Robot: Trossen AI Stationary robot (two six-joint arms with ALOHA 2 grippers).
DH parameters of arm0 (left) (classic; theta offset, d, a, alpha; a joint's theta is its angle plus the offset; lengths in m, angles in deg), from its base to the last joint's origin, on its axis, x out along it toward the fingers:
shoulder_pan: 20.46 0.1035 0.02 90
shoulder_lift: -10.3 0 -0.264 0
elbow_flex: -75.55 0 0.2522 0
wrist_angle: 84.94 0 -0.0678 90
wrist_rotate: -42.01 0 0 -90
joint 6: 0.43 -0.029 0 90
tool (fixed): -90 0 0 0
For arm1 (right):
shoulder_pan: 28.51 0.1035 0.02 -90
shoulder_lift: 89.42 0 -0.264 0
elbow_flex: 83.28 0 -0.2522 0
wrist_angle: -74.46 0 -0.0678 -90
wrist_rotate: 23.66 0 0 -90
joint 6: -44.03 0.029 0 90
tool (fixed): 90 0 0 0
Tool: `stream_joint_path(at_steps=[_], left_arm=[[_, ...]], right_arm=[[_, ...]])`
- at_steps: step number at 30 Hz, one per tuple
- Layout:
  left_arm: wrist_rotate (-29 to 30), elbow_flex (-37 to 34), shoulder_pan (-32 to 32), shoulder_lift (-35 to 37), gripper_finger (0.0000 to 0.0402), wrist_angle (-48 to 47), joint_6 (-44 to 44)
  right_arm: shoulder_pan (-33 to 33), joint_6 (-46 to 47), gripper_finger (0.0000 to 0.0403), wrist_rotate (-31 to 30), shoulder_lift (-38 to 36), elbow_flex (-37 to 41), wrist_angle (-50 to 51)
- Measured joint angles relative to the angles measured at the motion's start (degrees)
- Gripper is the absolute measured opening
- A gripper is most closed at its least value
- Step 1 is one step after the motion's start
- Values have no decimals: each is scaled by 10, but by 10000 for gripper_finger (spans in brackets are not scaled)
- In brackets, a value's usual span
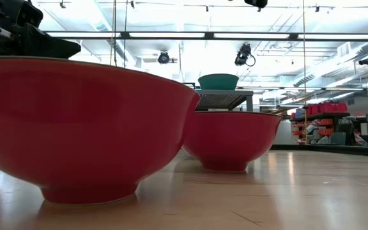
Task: Pick & Place Mini bowls
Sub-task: Stack the top blue and white patterned bowl on top of the other blue and white patterned bowl on the shelf
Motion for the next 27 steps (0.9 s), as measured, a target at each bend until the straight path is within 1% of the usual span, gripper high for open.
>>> stream_joint_path(at_steps=[6,12,20,24,27], left_arm=[[0,0,0,0,37,-1,0],[0,0,0,0,37,-2,0],[0,0,0,0,37,-1,0],[0,0,0,0,37,-1,0],[0,0,0,0,37,-1,0]], right_arm=[[15,71,153,0,39,0,-8],[18,79,153,0,85,1,-23],[18,133,153,-1,136,1,-39],[26,142,153,-27,152,1,-41],[37,174,153,-54,159,1,-41]])
